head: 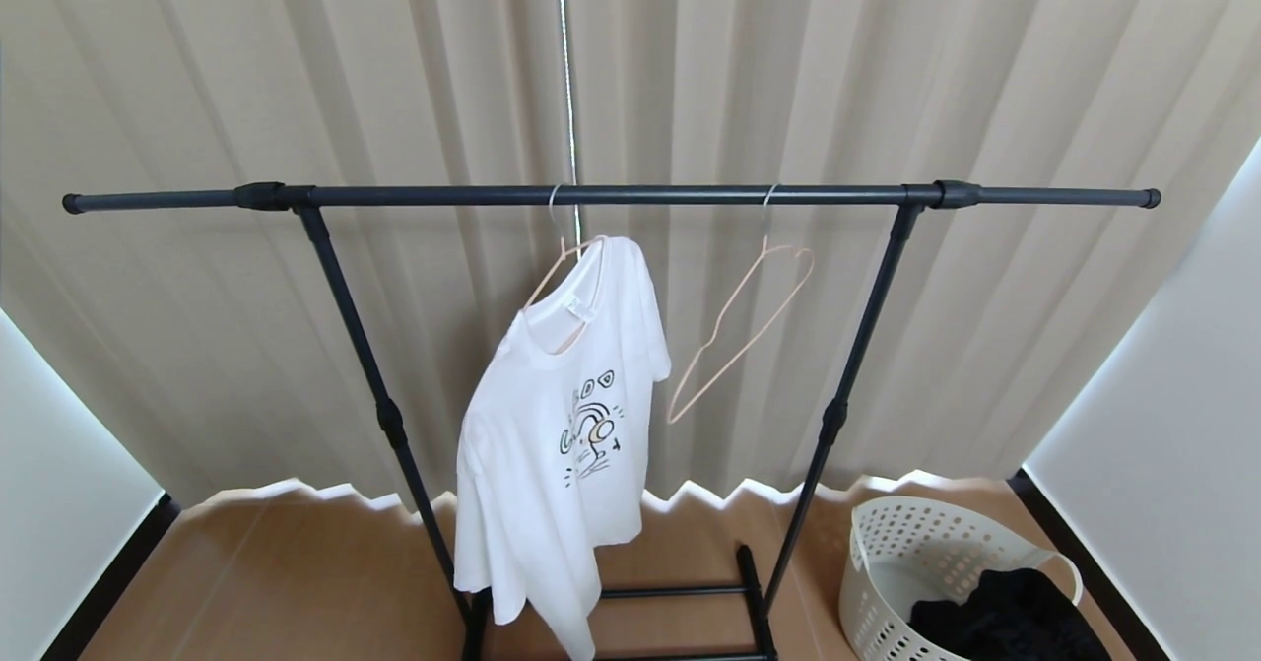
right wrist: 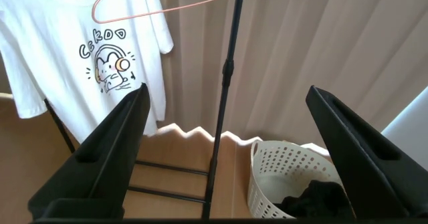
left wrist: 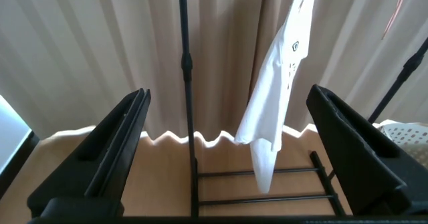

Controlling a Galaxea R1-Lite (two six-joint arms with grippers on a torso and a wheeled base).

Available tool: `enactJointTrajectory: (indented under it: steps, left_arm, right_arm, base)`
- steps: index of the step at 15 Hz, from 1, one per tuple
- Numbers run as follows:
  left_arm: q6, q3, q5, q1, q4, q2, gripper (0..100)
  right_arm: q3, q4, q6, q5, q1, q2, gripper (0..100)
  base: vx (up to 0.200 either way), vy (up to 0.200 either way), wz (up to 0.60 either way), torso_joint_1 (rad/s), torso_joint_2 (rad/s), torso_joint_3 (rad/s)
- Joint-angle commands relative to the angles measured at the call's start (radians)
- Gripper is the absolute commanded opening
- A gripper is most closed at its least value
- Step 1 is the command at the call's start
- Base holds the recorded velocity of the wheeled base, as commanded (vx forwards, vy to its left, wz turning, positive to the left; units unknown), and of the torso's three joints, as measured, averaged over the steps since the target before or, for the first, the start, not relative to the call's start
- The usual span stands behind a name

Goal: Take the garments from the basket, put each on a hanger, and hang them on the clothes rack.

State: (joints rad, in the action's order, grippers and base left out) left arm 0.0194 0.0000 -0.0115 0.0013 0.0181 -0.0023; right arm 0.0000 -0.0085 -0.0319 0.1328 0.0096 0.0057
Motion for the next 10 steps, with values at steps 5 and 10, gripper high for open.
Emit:
enactJointTrajectory:
  steps: [5,10]
  left_arm:
    - [0.002,0.000,-0.002,-0.001,-0.001,0.002,100]
    - [0.002,0.000,-0.002,0.000,-0.001,0.002,100]
  right_arm:
    - [0.000,-0.001,0.000,0.001,0.000,0.002,100]
    - [0.000,-0.001,0.001,0.001,-0.002,0.000,100]
  base:
    - [0.000,0.000,0.00,-0.147,0.34,0.188]
    - [0.000,0.000,0.00,-0.157,0.36,0.206]
